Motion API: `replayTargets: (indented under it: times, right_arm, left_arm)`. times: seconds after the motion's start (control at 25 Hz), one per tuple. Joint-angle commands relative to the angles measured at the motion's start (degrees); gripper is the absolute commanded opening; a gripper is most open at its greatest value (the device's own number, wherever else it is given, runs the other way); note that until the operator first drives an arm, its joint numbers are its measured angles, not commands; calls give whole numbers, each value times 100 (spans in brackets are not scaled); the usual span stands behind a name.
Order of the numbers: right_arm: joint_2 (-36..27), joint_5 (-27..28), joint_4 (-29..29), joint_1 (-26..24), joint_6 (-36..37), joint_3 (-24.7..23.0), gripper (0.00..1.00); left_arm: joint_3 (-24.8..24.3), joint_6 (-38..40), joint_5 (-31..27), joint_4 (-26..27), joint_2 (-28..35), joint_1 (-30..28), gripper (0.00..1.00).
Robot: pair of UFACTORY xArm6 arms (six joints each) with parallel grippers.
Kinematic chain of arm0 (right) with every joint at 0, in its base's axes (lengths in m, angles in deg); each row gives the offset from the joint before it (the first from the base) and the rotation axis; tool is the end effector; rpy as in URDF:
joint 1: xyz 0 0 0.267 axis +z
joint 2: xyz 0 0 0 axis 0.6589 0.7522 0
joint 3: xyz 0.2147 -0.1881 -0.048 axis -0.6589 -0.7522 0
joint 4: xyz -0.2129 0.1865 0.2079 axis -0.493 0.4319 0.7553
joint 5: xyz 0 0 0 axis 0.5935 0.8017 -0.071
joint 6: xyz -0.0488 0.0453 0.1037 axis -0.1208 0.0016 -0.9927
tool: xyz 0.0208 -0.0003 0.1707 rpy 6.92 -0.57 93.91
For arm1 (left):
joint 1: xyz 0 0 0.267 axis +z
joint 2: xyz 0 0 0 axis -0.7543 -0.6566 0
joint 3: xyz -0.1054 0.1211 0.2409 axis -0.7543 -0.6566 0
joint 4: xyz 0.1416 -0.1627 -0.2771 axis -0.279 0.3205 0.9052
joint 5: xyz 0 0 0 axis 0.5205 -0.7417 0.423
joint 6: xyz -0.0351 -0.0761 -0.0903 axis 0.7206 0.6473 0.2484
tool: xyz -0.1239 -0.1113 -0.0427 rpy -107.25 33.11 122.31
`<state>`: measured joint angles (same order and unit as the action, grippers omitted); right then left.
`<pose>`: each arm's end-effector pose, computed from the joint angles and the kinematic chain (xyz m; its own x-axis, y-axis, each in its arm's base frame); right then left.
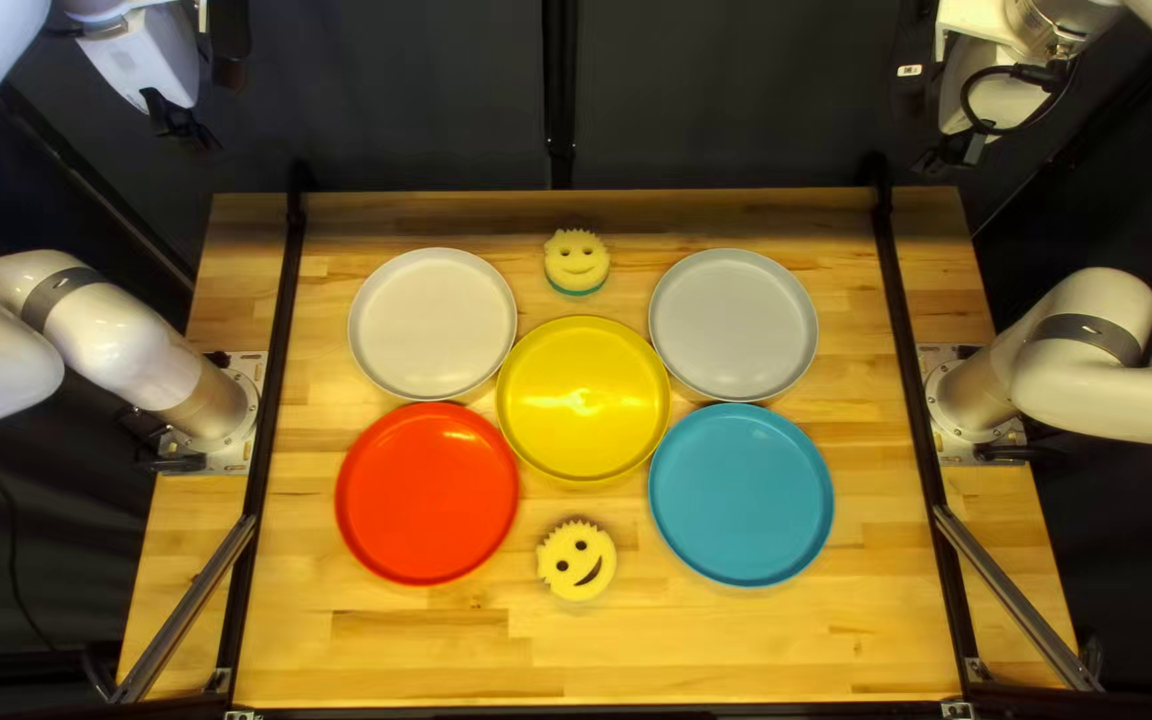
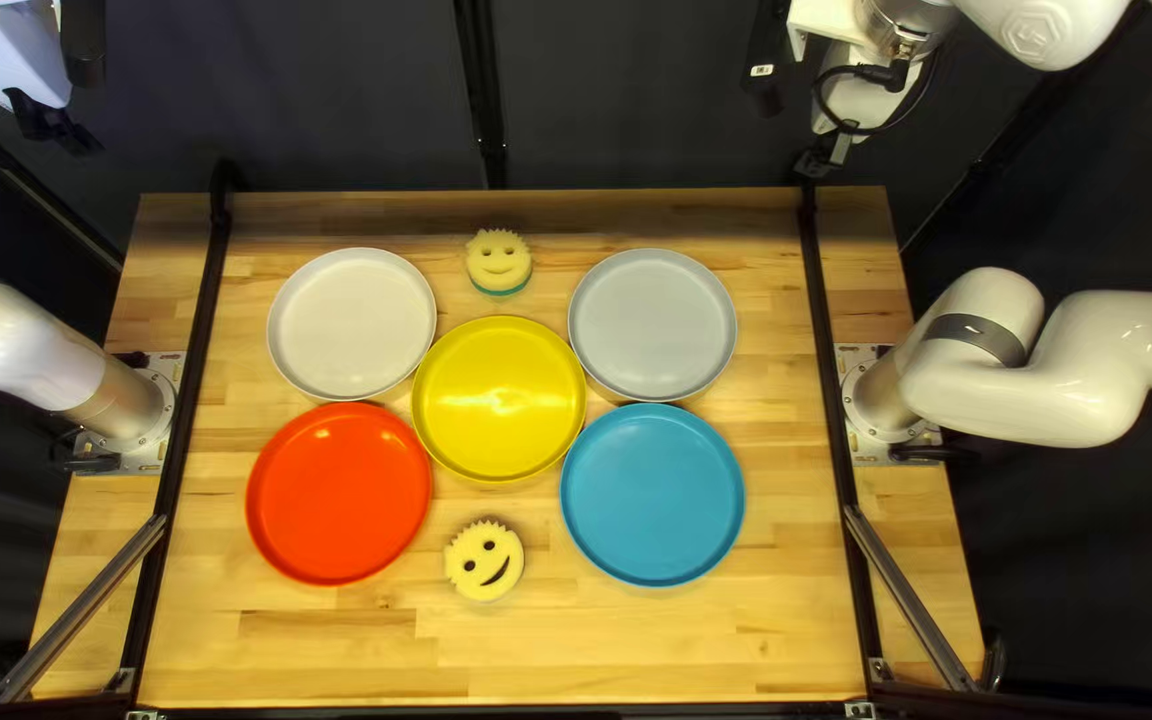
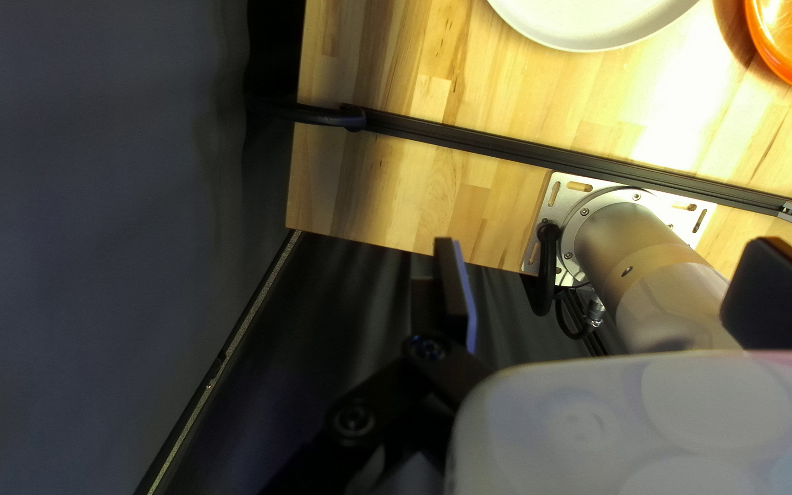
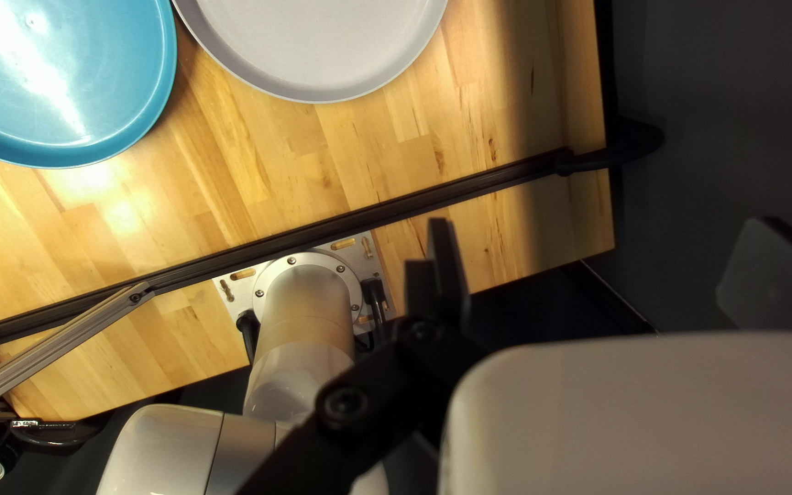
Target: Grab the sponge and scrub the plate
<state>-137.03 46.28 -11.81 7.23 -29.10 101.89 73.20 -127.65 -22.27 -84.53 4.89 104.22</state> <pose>0.1981 -0.1656 0.3757 0.9667 -0.2416 0.0842 -0.2512 -0.9587 0.1334 0.1320 0.1899 0.3848 0.9861 0.1577 0.0530 0.1605 -0.9856 -0.0539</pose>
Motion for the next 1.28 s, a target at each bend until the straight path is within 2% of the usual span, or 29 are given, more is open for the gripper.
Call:
replayTargets:
  times: [0.04, 0.72, 1.0, 1.16, 1.28]
  right_arm:
    - [0, 0, 0, 0, 0, 0, 100]
    - [-41, -28, -61, 45, -29, -62, 100]
    - [439, -1134, 49, 667, -934, -532, 100]
    - [1195, -2051, 103, 978, -1306, -691, 100]
    - [1715, -2515, 154, 1013, -1342, -657, 100]
  left_arm:
    - [0, 0, 0, 0, 0, 0, 100]
    - [0, 0, 0, 0, 0, 0, 100]
    - [0, 0, 0, 0, 0, 0, 100]
    - [0, 0, 0, 0, 0, 0, 100]
    - [0, 0, 0, 0, 0, 0, 100]
